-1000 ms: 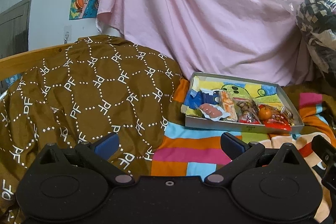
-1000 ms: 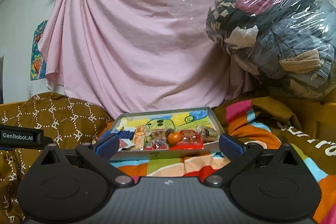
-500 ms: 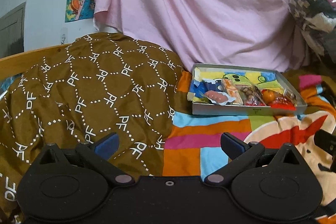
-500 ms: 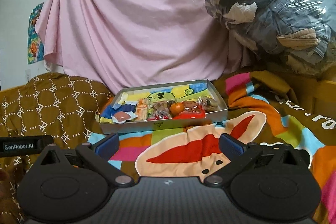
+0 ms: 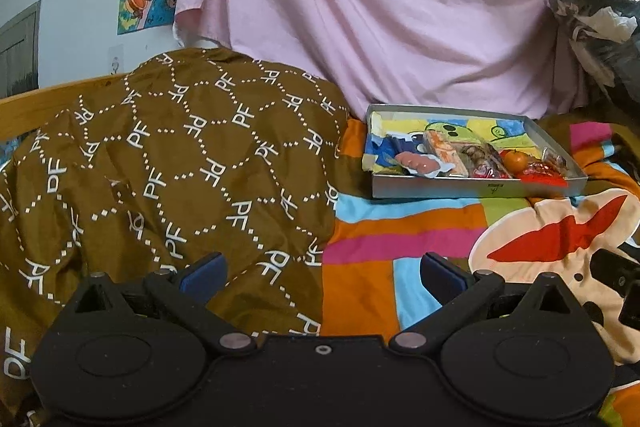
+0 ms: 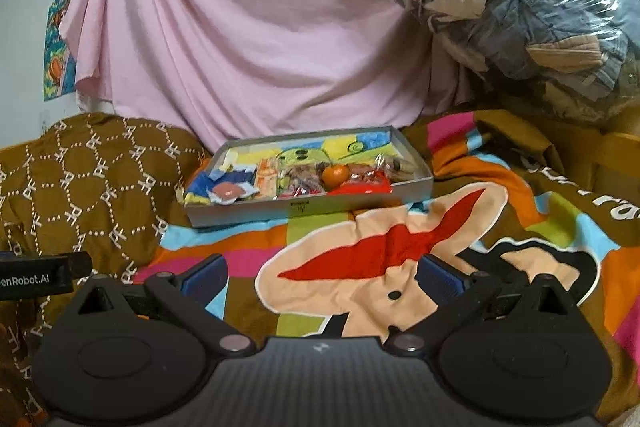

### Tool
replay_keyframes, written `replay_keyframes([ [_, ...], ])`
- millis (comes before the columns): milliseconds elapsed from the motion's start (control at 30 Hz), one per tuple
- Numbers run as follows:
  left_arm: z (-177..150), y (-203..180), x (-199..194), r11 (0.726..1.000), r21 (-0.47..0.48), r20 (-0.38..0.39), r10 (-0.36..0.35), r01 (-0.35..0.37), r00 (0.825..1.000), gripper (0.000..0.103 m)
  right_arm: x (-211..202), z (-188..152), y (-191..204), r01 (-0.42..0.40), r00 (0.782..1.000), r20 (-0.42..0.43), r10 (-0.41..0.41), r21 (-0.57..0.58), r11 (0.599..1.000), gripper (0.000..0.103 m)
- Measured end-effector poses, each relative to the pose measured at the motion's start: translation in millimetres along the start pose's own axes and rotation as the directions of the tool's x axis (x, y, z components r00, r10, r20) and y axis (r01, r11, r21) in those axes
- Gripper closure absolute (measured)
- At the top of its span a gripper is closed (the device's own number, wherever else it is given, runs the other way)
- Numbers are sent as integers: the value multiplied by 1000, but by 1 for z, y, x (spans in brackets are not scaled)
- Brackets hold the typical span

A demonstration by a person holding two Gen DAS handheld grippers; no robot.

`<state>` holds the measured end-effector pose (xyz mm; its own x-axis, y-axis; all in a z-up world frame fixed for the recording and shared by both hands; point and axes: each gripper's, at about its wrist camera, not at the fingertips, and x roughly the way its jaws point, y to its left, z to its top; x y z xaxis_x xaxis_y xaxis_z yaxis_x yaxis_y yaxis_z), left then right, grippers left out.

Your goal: Organize snacks

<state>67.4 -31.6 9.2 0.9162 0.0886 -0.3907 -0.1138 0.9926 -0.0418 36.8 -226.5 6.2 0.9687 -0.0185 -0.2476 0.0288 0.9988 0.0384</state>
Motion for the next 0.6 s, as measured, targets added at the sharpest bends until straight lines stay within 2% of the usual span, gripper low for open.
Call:
replay_keyframes([
  [300,-6,3,7,1000,-6,-31,23,-23,999,1,1,-7,16,-35,999,-20,34,-63,997,0],
  [600,-8,2,6,1000,1,-21,26,-26,999,1,-9,-8,18,-4,1000,17,4,-38,999,0],
])
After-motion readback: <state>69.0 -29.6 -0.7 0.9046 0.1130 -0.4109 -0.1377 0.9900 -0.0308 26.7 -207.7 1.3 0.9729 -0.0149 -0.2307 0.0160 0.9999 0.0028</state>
